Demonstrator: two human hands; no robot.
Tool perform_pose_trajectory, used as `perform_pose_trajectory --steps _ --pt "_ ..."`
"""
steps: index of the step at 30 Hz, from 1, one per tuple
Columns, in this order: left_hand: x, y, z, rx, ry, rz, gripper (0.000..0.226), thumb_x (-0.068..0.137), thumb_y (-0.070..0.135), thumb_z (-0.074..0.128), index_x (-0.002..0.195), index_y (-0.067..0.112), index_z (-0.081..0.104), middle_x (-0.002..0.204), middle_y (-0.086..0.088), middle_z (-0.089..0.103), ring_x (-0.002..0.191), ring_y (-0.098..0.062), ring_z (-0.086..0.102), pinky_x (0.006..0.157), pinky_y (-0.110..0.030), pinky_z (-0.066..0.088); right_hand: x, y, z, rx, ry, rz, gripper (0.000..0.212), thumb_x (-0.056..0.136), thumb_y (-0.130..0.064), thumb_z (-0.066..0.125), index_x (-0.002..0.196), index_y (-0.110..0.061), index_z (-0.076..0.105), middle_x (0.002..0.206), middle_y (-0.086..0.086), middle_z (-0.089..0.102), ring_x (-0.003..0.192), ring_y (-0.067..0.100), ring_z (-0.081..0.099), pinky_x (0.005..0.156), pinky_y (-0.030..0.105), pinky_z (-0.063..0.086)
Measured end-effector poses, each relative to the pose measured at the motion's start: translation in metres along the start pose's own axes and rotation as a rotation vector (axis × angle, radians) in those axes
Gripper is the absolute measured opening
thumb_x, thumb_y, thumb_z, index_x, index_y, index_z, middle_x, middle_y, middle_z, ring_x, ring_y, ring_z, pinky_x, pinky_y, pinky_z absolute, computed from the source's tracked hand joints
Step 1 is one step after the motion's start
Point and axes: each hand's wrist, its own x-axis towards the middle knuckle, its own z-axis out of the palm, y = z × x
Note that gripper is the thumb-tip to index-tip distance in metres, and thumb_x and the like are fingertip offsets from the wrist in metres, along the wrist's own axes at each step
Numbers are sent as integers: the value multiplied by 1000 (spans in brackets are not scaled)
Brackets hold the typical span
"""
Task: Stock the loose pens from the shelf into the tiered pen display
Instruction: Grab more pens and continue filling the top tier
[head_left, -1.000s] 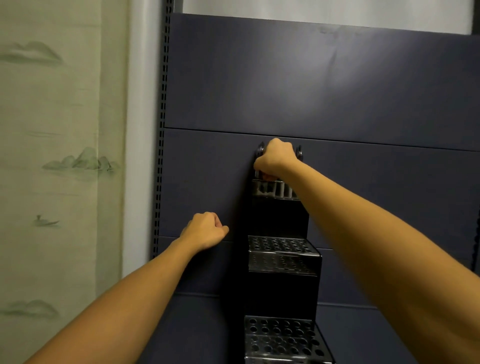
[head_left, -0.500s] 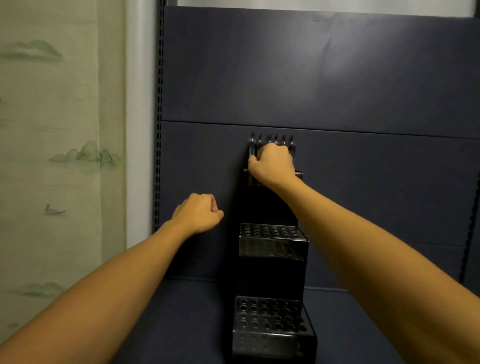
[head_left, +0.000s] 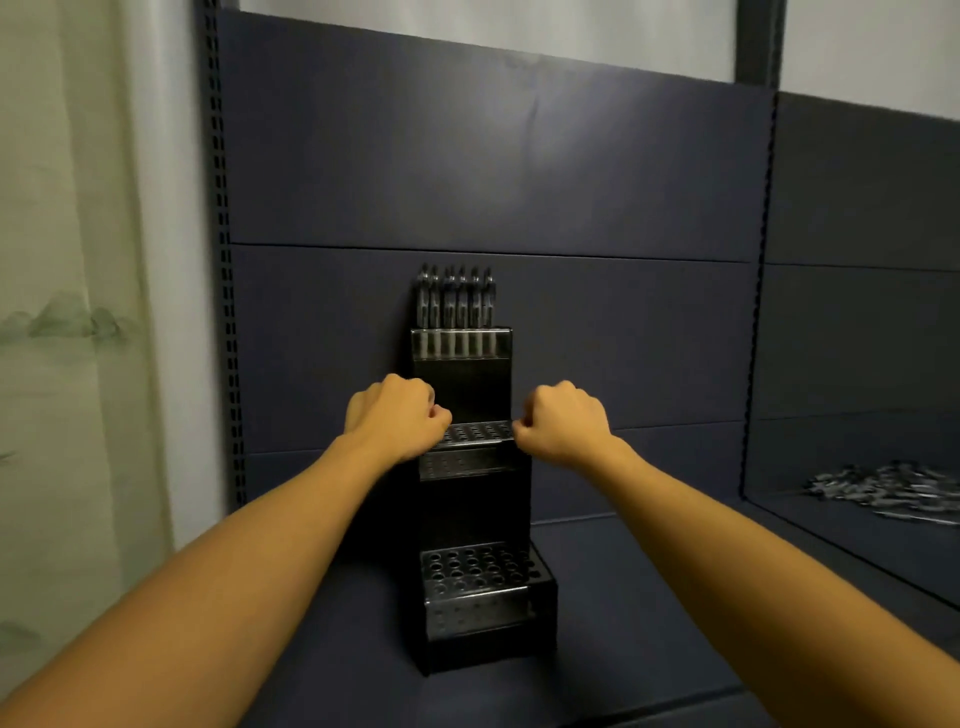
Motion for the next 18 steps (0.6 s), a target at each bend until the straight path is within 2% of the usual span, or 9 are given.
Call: perform_pose_trajectory --steps 5,9,14,18 --pt "-2 60 11 -12 9 190 30 95 37 48 69 21 53 75 0 60 70 -22 59 66 -34 51 -36 37 -6 -86 -69 60 31 91 -38 59 84 -9 66 68 2 51 67 26 55 57 28 40" --pt "-9 101 31 31 -38 345 24 97 34 46 86 17 59 81 -3 62 73 -25 60 64 -35 49 -61 82 -19 -102 -100 114 24 89 -31 59 86 -7 66 76 6 60 65 25 56 54 28 40" --pt "-3 150 65 65 -97 380 26 97 35 46 93 15 63 91 -4 64 78 -26 60 63 -32 42 -88 153 -28 -96 -185 171 13 83 -17 60 75 -11 53 72 9 55 60 22 44 54 32 38" --pt "3 200 96 102 -188 372 27 94 33 46 95 16 67 97 -5 66 82 -27 61 64 -31 40 -103 213 -34 -129 -188 208 12 83 -18 60 77 -10 54 74 8 55 62 23 44 56 32 40"
